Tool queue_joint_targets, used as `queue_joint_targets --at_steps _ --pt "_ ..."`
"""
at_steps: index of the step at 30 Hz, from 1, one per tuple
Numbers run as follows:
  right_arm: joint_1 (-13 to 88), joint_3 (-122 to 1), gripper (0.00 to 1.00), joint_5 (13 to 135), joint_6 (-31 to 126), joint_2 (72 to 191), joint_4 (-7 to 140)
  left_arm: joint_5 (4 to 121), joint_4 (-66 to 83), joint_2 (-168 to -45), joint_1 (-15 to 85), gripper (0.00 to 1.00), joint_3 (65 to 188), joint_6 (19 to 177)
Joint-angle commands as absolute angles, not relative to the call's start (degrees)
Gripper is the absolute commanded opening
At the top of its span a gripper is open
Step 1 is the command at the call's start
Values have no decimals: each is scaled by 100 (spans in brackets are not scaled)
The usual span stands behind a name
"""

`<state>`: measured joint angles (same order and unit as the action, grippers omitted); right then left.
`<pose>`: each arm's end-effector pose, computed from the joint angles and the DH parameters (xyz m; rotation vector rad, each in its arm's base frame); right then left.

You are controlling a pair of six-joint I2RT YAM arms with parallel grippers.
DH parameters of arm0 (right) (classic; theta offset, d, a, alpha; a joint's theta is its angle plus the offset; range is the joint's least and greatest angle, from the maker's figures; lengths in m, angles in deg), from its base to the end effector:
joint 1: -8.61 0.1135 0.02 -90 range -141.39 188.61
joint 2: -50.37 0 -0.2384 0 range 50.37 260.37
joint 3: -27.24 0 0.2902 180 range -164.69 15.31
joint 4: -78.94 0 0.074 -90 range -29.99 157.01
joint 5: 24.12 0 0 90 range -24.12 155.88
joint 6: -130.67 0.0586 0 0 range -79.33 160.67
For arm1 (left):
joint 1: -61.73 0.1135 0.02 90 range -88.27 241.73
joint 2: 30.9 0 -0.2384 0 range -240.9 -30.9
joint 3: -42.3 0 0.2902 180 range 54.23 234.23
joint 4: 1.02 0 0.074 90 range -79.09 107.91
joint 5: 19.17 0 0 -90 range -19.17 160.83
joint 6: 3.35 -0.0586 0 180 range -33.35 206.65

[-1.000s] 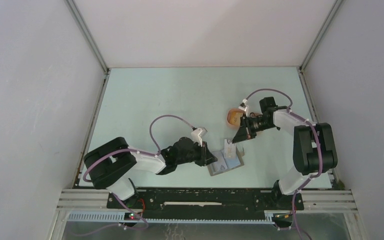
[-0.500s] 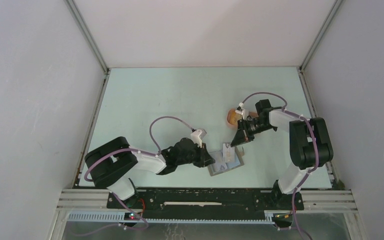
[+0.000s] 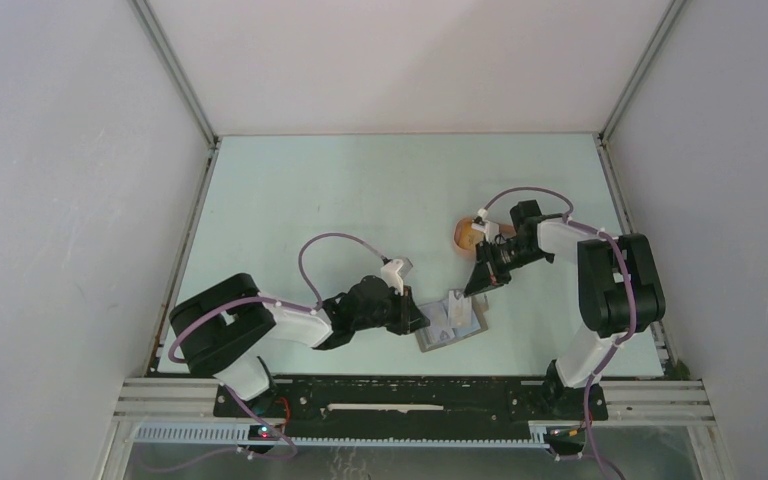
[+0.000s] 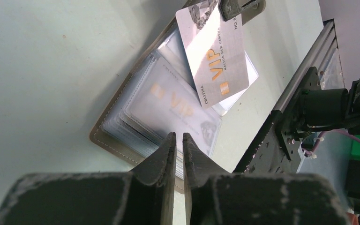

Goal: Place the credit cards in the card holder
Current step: Insert the credit card into the card holder.

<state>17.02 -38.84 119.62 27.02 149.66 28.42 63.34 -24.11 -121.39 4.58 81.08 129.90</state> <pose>0.3029 0.0925 0.0818 -0.5860 2.6172 1.3503 0.1660 -0.2711 0.0608 0.3666 2.2698 -1.1439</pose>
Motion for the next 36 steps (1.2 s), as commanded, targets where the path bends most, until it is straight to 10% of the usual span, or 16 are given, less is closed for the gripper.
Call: queue_joint_targets --at_steps 1,36 --pt "1711 -3948 0 11594 2742 14972 2703 6485 -2310 -12144 425 14 8157 13033" --pt "2229 -4061 0 11584 2793 15135 2688 6405 -2372 -12138 433 14 8139 13058"
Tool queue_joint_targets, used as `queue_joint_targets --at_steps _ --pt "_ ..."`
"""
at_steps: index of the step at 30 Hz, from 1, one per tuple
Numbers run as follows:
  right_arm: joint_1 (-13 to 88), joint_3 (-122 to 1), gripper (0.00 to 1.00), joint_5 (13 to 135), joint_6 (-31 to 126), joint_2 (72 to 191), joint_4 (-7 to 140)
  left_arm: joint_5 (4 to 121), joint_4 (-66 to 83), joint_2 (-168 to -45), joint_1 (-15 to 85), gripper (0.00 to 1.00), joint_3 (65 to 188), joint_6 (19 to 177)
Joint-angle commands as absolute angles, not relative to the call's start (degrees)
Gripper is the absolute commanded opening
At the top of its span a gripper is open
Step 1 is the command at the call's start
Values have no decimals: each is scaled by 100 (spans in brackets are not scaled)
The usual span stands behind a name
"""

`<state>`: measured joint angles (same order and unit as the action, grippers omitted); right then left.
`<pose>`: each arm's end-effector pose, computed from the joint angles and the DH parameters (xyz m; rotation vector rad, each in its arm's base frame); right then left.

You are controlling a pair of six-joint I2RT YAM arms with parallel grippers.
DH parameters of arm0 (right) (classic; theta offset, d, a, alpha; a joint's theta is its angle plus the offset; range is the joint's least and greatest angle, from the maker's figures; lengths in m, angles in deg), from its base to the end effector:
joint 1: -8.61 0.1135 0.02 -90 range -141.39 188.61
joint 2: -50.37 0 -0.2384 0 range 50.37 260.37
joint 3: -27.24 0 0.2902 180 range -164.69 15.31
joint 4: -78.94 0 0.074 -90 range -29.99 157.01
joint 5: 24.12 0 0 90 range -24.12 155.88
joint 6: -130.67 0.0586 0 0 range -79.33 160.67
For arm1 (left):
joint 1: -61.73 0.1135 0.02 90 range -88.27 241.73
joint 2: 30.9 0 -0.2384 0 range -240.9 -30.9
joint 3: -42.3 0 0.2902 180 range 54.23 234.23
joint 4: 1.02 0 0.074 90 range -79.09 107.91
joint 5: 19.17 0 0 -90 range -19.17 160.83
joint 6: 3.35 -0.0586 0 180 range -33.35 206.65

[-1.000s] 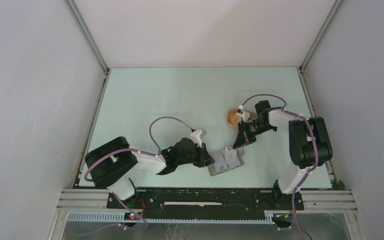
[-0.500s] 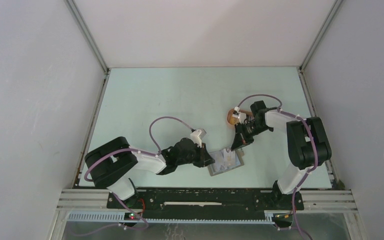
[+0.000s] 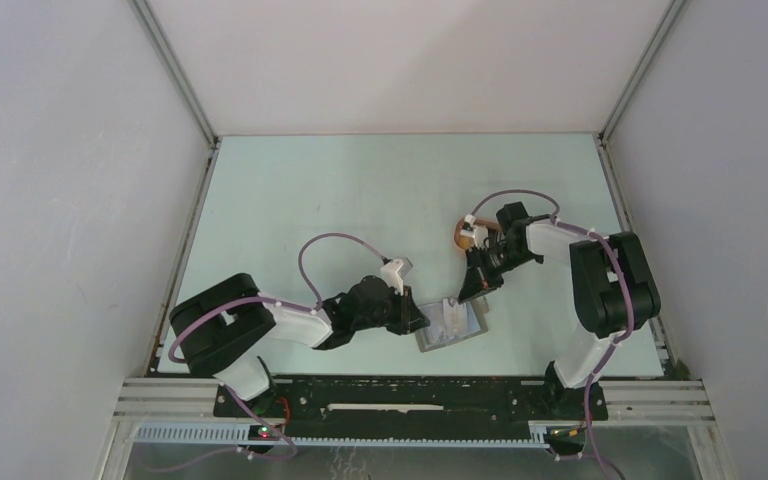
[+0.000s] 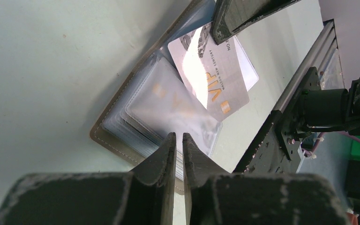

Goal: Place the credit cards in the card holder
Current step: Insert the credit card into the card holder.

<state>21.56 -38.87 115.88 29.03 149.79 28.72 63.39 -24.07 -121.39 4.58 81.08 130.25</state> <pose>0.2961 0.1141 0.0784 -0.6592 2.6830 1.2896 0.1660 -0.2711 0.0608 0.3593 2.2729 -1.1457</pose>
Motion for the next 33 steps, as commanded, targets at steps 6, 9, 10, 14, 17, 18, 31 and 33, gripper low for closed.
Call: queue_joint_targets --at_steps 6,9,10,14,17,18,31,33 --pt "2338 -4096 0 11516 2772 15216 2578 6394 -2372 -12143 434 14 8136 13060" --pt "2380 -4103 0 11438 2828 15232 2577 6389 -2372 -12135 434 14 8140 13051" --pt "2381 -4107 0 11398 2858 15244 2564 6387 -2372 -12141 434 14 8141 13047" --pt "2373 -4144 0 11063 3198 15345 2601 6359 -2372 -12161 442 14 8156 13034" --pt "2373 -4180 0 11089 3276 15430 2595 6347 -2374 -12176 442 14 8171 13033" --pt "2373 -4182 0 11150 3295 15453 2601 6340 -2372 -12170 442 14 8173 13033" --pt "2401 -4307 0 11789 3531 15780 2831 6295 -2380 -12133 447 18 8212 13040" --pt "2437 -4335 0 11846 3565 15809 2879 6284 -2408 -12148 449 18 8209 13057"
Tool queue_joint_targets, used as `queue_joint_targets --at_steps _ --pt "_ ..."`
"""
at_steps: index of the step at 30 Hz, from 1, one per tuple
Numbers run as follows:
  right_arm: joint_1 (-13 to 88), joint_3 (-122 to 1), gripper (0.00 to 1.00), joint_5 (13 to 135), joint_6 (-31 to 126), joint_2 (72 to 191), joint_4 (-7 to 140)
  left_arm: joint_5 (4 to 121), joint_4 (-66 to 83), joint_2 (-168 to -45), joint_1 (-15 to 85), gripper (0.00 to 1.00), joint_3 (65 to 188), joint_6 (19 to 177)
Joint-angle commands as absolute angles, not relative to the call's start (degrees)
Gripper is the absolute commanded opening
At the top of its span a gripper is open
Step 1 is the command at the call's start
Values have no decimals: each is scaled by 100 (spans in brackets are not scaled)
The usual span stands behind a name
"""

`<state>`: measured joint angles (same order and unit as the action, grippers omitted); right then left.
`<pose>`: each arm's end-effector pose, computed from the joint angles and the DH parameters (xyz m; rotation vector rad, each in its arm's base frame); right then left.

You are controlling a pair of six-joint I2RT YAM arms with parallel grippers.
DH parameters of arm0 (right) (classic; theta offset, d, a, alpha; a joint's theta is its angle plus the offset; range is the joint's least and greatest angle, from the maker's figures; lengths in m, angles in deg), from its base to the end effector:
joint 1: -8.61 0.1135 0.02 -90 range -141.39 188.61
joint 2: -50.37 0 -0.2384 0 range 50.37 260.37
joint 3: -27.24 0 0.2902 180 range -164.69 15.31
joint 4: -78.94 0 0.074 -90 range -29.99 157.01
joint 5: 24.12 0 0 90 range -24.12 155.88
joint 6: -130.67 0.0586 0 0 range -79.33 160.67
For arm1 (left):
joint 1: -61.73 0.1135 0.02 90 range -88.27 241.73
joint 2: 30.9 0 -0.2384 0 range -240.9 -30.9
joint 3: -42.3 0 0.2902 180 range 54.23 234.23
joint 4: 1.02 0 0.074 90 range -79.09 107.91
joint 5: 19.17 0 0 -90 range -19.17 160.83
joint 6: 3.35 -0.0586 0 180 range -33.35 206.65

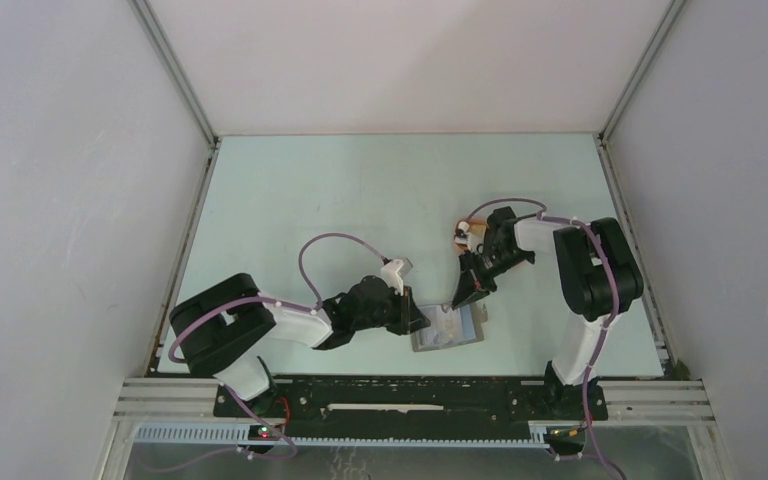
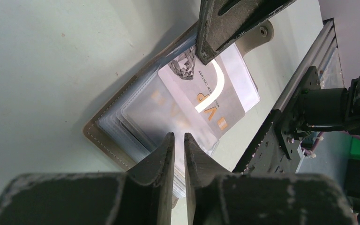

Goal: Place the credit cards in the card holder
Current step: Insert the credit card into the card holder.

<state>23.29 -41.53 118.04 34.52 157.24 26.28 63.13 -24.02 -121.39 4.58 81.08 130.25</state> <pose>0.2940 0.1249 0.0526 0.4891 -2.7105 -1.3430 0.1657 -0.2712 0.0607 0.3627 2.2749 -1.1492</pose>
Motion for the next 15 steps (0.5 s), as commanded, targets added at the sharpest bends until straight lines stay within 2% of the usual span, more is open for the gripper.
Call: queue_joint_targets --at_steps 1,8,15 --pt "2447 -4336 0 11875 3602 15819 2926 6279 -2421 -12151 451 18 8209 13064" --pt "2553 -4427 0 11927 3613 16036 2966 6324 -2476 -12009 443 20 8144 13095" --pt "2617 -4553 3 11810 3548 16179 2888 6592 -2175 -11433 446 32 7985 13096"
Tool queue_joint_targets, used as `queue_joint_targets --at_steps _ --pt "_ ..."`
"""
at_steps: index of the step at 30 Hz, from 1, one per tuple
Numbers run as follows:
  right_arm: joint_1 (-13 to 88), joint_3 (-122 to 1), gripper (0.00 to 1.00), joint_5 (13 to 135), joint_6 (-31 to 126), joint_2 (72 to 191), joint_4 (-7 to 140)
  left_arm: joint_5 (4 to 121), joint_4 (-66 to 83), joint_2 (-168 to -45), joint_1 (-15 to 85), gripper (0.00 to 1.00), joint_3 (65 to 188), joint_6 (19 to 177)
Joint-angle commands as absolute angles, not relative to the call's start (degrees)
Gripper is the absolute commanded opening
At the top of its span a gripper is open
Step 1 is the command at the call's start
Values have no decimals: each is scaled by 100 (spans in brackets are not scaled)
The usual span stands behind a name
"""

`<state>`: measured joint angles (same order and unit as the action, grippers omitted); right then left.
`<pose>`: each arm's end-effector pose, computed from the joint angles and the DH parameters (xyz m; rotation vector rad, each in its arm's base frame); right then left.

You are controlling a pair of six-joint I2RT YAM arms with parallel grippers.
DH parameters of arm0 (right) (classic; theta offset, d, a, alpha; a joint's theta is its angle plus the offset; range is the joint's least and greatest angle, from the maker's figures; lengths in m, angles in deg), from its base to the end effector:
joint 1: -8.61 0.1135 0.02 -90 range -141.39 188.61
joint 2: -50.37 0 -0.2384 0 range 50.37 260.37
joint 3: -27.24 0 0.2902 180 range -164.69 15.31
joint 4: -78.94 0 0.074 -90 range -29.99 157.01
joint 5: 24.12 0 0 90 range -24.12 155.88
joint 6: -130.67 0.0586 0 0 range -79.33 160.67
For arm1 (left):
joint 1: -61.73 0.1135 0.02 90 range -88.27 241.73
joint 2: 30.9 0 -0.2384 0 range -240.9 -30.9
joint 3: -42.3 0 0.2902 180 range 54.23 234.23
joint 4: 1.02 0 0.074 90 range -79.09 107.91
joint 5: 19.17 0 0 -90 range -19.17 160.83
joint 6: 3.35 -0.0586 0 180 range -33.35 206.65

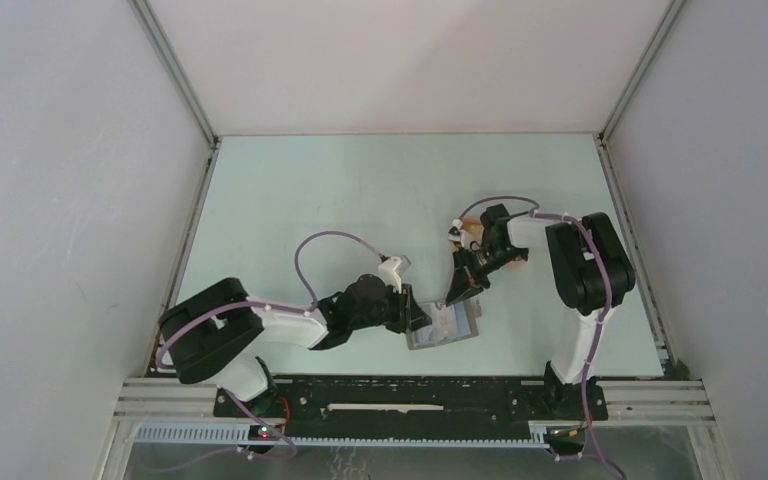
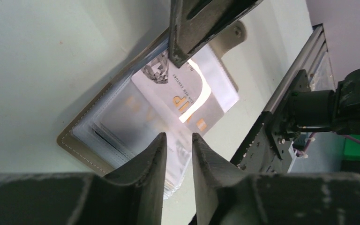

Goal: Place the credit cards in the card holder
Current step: Insert the credit card into the card holder.

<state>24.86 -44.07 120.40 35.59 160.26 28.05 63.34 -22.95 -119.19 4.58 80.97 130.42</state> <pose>0.3025 0.1379 0.0487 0.5103 -2.6747 -1.3975 0.1660 -0.2712 0.0693 0.3557 2.2572 -1.1596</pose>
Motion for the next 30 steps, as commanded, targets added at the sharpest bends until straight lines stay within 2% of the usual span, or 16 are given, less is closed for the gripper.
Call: queue_joint_targets --at_steps 1,5,11,24,30 --pt "2637 -4570 3 11803 3527 16182 2863 6687 -2061 -11338 451 33 7955 13088" --pt "2688 -4606 4 11744 3462 16162 2817 7041 -1358 -11089 451 34 7942 13045" --pt "2787 -4608 4 11607 3383 16041 2795 7066 -820 -11026 451 27 7950 13110" --pt "3050 -4612 6 11478 3462 15872 2958 6717 -1110 -11482 426 26 8086 13211" --pt "3080 -4666 11 11482 3476 15940 2924 6560 -1296 -11719 398 25 8143 13295"
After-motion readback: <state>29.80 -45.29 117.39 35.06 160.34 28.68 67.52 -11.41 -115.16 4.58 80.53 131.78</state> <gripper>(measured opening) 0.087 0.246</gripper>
